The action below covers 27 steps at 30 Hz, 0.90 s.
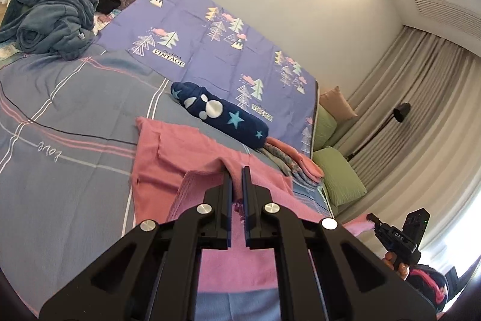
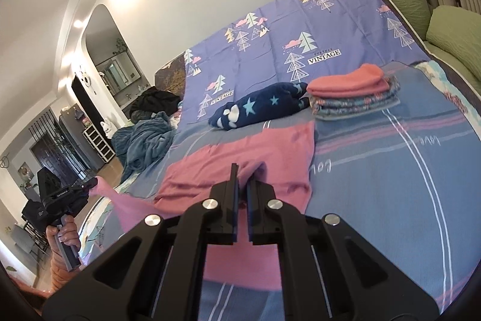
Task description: Fold small clothes
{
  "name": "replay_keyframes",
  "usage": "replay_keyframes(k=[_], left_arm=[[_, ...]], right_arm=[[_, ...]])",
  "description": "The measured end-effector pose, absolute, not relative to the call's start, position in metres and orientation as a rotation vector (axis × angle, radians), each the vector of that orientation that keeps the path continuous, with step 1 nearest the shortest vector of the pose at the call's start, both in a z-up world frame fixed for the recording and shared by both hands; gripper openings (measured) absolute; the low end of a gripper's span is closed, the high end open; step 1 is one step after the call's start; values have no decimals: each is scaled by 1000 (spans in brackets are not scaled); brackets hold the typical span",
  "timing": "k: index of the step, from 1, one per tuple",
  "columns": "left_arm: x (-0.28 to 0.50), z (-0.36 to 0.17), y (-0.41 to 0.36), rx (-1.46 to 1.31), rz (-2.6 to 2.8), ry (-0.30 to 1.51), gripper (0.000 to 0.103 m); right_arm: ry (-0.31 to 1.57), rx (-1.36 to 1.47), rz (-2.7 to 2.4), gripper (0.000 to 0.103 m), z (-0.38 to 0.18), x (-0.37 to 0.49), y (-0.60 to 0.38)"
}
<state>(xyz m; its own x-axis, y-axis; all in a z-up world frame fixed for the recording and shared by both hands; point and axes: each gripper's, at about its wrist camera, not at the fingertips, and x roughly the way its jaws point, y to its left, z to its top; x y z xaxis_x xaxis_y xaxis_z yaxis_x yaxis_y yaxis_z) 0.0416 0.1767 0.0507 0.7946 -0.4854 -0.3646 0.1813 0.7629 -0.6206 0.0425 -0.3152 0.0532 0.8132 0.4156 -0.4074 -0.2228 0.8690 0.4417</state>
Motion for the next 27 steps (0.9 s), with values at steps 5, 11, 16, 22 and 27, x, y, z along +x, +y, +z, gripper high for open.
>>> replay_keyframes(k=[5, 11, 16, 22, 27], left_arm=[[101, 47, 176, -614, -357, 591, 5], [194, 33, 177, -610, -294, 661, 6], [260, -12, 188, -615, -109, 731, 31], [262, -41, 195, -579, -125, 780, 39], [266, -42, 185, -501, -192, 796, 42]], right_arm=[[539, 378, 319, 4, 55, 105, -312], [612, 349, 240, 4, 37, 203, -306], [717, 333, 103, 31, -15, 284, -306], [820, 383, 130, 35, -59, 289, -316], [838, 399, 145, 37, -59, 284, -329]])
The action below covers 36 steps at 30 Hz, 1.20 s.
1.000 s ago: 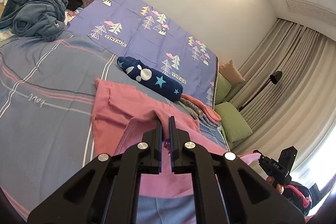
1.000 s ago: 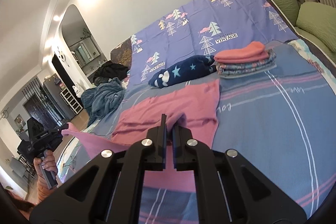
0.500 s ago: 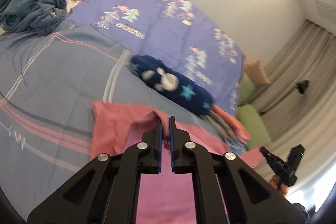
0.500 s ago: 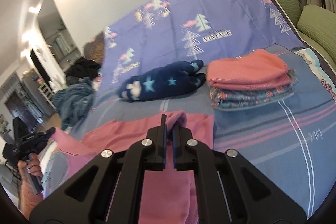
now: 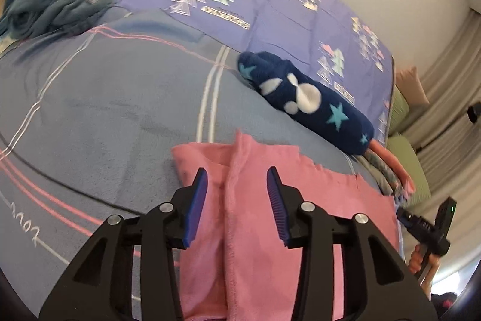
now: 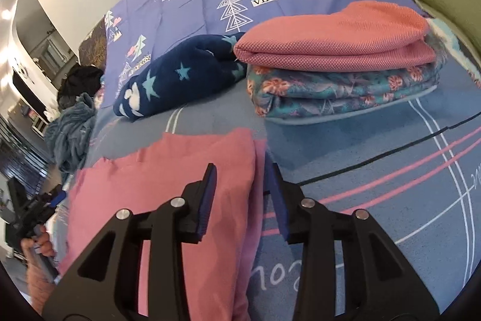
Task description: Fold small clothes
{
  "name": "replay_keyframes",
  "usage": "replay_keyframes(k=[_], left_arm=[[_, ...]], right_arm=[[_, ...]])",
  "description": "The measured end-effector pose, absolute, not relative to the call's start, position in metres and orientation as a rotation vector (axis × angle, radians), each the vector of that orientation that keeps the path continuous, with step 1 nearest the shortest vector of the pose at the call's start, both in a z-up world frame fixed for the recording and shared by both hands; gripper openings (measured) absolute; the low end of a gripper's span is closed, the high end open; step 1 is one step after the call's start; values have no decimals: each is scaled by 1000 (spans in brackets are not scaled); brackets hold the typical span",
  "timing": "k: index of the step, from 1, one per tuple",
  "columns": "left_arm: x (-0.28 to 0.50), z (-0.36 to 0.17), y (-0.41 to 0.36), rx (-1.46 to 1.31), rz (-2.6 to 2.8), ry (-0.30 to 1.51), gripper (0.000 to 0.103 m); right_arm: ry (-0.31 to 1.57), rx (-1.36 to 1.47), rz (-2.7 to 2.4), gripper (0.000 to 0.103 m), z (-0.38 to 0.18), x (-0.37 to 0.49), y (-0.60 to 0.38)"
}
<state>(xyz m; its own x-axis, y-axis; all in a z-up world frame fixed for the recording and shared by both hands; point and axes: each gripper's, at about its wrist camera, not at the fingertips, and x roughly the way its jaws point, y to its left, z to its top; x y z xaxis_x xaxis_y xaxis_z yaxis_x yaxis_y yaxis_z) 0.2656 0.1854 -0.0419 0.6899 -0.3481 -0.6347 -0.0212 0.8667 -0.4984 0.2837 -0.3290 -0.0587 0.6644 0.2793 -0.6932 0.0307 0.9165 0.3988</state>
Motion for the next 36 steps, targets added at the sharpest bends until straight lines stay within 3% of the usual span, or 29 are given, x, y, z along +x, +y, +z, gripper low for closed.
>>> replay_keyframes(k=[9, 11, 12, 13, 15, 24, 29, 33, 34, 35, 36], left_arm=[[310, -60, 152, -346, -184, 869, 45], [314, -62, 148, -326, -181, 874, 20], [316, -63, 146, -309, -181, 878, 1], [316, -62, 145, -302, -176, 877, 2], [313, -59, 142, -284, -172, 862, 2], [281, 7, 156, -310, -202, 650, 2], [296, 14, 160, -257, -130, 613, 2], [325, -25, 165, -242, -79, 717, 6], [328, -38, 164, -232, -72, 768, 28], [326, -45, 164, -228, -59, 790, 43], [321, -46, 165, -235, -59, 780, 44]], right_arm=[[852, 387, 166, 38, -54, 282, -321], [860, 394, 164, 39, -57, 284, -320], [861, 398, 163, 39, -59, 284, -320], [861, 402, 165, 38, -60, 285, -320], [860, 386, 165, 2, -60, 287, -319], [703, 337, 166, 2, -15, 268, -313], [690, 309, 130, 2, -13, 299, -306], [773, 247, 60, 6, -42, 327, -300], [817, 232, 22, 10, -52, 329, -301], [832, 241, 14, 10, -58, 326, -302], [834, 255, 18, 12, -60, 319, -305]])
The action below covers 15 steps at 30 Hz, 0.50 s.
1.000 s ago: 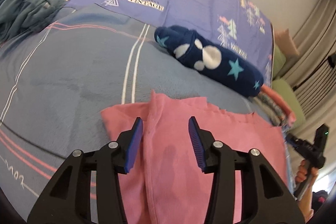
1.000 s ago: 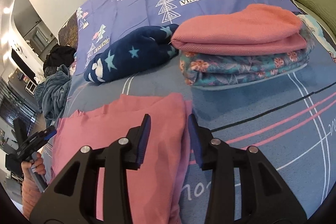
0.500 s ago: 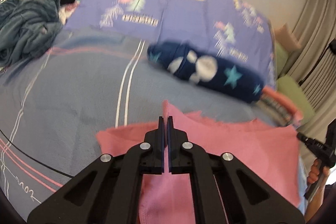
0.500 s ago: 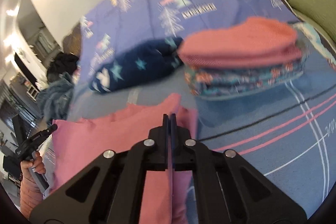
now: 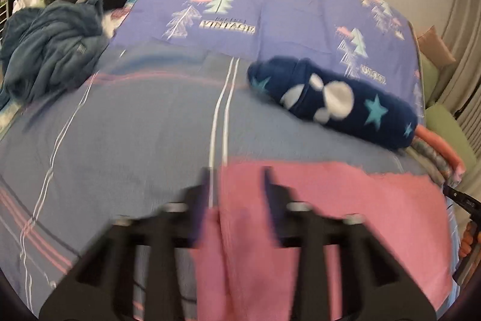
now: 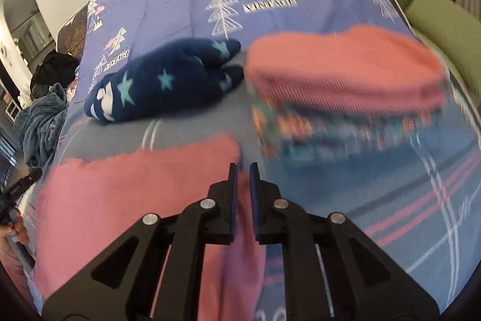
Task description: Fold small clothes
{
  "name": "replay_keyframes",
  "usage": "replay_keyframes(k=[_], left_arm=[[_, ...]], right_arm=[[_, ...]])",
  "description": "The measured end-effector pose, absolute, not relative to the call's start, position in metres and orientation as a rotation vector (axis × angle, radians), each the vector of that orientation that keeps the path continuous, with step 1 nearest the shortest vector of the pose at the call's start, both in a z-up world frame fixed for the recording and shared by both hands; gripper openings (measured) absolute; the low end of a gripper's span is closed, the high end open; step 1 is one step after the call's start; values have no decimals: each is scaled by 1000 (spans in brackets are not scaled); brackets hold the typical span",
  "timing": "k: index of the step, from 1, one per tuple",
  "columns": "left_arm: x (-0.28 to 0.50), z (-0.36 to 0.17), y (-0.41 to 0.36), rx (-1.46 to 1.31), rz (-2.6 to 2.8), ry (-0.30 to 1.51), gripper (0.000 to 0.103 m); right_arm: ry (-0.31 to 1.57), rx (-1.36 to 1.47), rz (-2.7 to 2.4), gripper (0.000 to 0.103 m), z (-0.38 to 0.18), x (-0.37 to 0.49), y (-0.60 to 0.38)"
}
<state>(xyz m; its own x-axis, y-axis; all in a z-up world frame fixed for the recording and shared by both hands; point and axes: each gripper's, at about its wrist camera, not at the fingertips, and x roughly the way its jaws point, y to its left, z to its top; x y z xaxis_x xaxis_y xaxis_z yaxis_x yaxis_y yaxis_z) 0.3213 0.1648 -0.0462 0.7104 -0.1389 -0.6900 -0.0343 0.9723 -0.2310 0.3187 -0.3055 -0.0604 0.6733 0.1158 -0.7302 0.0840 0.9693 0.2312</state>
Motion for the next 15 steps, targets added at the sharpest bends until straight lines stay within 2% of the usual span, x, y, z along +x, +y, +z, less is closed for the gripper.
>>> replay_keyframes(k=[1, 2, 3, 4, 7, 9, 10, 12, 15], left_arm=[[310, -45, 166, -246, -79, 753, 44], [298, -41, 168, -254, -99, 742, 46], [284, -37, 171, -272, -111, 730, 53], [272, -33, 174, -286, -113, 718, 60], [220, -22, 174, -264, -141, 697, 64], [186, -21, 171, -247, -164, 704, 67], [172, -22, 171, -251, -173, 709, 78], [139, -29, 169, -275, -185, 721, 85], [95, -41, 165, -312, -203, 742, 87]], right_arm=[[832, 258, 21, 15, -61, 306, -309], [818, 253, 23, 22, -59, 288, -314], [805, 254, 25, 29, -57, 272, -319], [801, 259, 31, 32, -56, 256, -323], [813, 289, 49, 35, -59, 202, -339], [827, 326, 54, 45, -63, 171, -348], [831, 370, 59, 46, -65, 149, -352], [838, 460, 78, 48, -71, 122, -358], [865, 629, 147, 50, -83, 90, -358]])
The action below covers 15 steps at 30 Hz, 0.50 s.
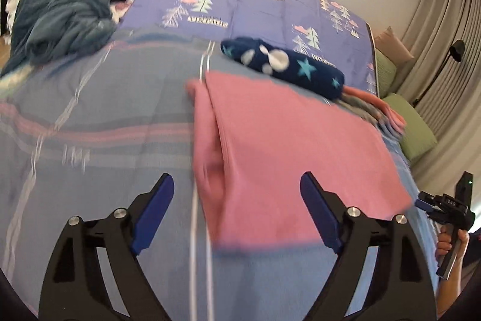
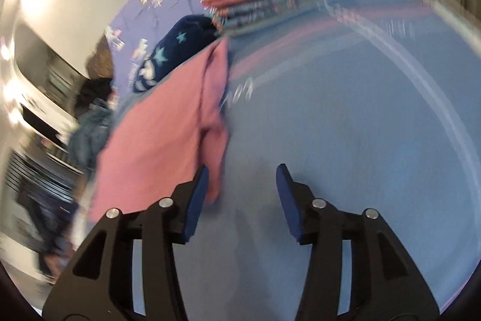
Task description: Fold small clothes
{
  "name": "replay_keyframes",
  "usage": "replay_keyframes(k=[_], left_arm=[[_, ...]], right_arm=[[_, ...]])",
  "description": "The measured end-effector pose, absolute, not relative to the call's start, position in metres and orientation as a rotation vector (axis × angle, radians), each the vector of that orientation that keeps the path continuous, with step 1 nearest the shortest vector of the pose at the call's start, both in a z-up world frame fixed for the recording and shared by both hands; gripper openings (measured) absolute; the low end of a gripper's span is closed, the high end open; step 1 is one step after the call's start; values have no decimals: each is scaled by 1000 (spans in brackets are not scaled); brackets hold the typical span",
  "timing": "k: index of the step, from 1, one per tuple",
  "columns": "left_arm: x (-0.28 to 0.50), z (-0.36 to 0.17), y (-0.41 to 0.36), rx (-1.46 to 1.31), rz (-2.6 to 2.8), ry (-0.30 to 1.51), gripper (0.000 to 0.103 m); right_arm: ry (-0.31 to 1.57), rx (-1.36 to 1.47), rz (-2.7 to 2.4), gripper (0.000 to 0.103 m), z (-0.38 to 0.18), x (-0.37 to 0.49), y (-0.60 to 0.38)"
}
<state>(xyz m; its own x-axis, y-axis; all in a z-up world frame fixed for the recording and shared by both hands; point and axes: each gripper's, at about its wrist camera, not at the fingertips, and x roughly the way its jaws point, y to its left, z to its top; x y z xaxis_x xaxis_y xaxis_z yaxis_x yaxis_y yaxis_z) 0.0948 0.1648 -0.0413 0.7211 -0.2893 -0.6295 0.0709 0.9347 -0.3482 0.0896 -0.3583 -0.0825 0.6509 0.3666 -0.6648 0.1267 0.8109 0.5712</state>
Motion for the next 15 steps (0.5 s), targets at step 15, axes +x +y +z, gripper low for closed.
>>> replay_keyframes(k=[15], left_arm=[[73, -92, 159, -687, -290, 805, 85]], right_arm=[[912, 722, 261, 62, -99, 85, -299]])
